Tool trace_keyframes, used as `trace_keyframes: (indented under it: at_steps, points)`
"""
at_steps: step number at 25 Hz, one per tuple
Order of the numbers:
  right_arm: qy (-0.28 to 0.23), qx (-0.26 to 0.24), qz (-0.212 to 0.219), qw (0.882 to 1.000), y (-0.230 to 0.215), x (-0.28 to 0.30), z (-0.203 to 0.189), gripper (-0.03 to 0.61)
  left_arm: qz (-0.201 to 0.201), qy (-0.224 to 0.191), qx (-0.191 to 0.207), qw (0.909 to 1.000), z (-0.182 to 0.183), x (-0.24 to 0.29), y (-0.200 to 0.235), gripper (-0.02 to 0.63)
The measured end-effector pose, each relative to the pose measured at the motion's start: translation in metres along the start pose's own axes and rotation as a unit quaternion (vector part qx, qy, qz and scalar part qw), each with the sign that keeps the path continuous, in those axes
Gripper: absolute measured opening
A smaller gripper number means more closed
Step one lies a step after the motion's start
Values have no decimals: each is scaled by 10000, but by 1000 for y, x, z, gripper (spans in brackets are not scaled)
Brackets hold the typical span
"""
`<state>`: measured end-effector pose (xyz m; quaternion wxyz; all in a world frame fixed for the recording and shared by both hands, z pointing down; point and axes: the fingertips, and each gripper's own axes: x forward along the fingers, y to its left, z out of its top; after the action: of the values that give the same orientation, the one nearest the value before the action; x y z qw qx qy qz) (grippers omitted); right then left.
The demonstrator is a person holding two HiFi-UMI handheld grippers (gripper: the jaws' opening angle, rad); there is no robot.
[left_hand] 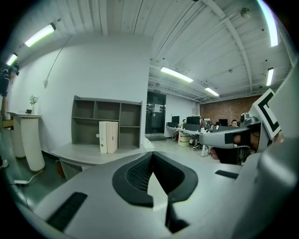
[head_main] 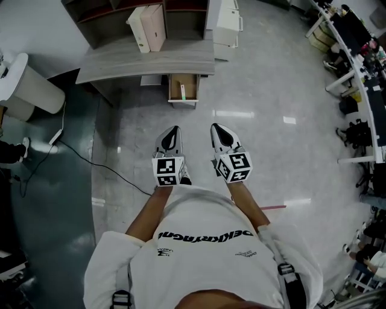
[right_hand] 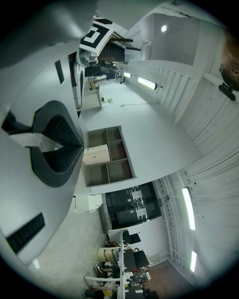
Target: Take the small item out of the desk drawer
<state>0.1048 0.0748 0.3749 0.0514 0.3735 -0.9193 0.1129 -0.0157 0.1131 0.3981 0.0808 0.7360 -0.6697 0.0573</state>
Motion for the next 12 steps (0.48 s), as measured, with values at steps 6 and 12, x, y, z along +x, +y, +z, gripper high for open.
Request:
trace_keyframes:
  at_steps: [6, 12]
  points:
    - [41, 54, -177, 9998, -28, 88, 24, 32, -119, 129, -37, 9998, 19, 81, 48, 15]
    - [130, 116, -308, 9994, -48, 158, 28, 32, -261, 276, -90, 9992, 19, 142, 91, 15]
